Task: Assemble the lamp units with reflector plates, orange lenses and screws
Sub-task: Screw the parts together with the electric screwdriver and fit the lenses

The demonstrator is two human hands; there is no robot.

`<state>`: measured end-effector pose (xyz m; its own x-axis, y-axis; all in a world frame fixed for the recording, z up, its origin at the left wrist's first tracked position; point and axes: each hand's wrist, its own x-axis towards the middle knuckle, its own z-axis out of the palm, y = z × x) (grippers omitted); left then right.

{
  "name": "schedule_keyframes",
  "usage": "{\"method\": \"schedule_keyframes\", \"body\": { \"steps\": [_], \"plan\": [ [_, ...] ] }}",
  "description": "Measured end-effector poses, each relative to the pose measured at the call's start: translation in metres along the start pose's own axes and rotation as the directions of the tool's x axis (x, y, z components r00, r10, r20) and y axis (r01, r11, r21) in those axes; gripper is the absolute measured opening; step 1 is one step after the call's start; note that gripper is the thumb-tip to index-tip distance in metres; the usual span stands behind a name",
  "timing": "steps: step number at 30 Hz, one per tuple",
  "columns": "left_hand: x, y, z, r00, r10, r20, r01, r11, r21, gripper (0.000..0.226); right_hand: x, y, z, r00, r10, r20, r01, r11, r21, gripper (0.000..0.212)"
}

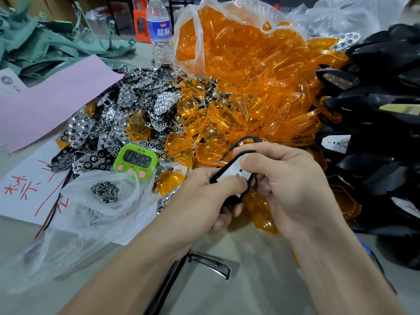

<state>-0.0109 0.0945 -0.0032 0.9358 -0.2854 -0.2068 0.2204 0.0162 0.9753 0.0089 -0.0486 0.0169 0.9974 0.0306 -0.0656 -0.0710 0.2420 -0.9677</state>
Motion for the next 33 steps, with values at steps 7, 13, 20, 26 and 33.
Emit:
{"method": "schedule_keyframes", "body": {
  "steps": [7, 13, 20, 26, 33],
  "plan": [
    [0.003, 0.002, 0.002, 0.999, -0.005, -0.054, 0.009, 0.998, 0.058, 0.038, 0.002, 0.003, 0.001, 1.0, 0.004, -0.015, -0.004, 1.0, -0.031, 0.02],
    [0.006, -0.002, -0.001, 0.99, 0.031, -0.137, -0.011, 0.989, 0.148, 0.028, 0.001, 0.004, 0.003, 1.0, 0.026, -0.003, -0.027, 0.999, -0.046, 0.019],
    [0.005, -0.002, 0.0, 0.99, 0.043, -0.137, -0.032, 0.996, 0.084, 0.031, 0.003, 0.007, 0.007, 0.999, -0.037, -0.016, 0.036, 0.995, -0.088, 0.022],
    [0.005, 0.0, -0.003, 0.984, 0.106, -0.141, -0.098, 0.993, 0.065, 0.036, 0.003, 0.011, 0.012, 0.993, -0.115, -0.006, 0.114, 0.989, -0.097, 0.028],
    [0.012, 0.007, -0.02, 0.94, 0.06, -0.336, -0.04, 0.997, 0.065, 0.031, 0.003, 0.02, 0.019, 0.995, -0.099, 0.001, 0.099, 0.995, -0.002, 0.023]
  ]
}}
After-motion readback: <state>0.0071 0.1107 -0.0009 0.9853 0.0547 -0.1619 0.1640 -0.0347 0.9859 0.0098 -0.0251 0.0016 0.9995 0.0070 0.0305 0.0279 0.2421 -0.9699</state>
